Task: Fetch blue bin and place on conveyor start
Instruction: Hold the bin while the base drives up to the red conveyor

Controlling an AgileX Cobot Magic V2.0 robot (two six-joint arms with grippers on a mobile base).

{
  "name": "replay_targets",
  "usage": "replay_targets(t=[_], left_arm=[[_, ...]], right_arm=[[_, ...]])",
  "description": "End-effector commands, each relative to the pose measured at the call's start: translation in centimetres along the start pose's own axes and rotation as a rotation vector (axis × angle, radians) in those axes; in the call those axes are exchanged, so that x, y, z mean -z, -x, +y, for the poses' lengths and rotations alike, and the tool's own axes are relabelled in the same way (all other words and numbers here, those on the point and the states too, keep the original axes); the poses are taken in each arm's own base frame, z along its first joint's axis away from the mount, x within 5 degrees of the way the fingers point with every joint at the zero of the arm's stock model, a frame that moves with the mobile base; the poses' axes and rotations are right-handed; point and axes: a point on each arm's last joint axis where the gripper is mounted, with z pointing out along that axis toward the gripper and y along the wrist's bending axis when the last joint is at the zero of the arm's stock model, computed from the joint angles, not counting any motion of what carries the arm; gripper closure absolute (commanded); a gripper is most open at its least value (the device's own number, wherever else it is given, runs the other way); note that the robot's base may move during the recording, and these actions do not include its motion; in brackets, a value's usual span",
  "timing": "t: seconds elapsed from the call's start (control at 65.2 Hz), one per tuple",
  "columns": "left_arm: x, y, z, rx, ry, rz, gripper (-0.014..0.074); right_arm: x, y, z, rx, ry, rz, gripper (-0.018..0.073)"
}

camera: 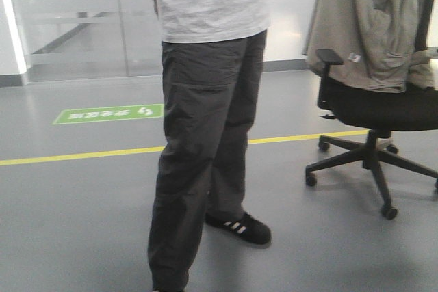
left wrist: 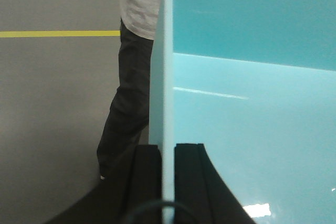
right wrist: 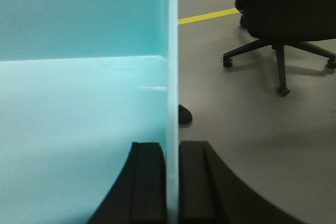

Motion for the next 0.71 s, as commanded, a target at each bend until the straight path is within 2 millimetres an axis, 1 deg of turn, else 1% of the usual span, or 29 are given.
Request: replay_targets(t=[0.0, 0.69], left_arm=[[1.01, 0.77, -0.2, 0.009, -0.042, -0.062, 0.0708], [1.01, 0.77, -0.2, 0.009, -0.042, -0.062, 0.0708]], right_arm=[[0.79, 0.63, -0.16, 0.01, 0.004, -0.057, 0.0713], [0.79, 0.63, -0.16, 0.01, 0.004, -0.057, 0.0713]])
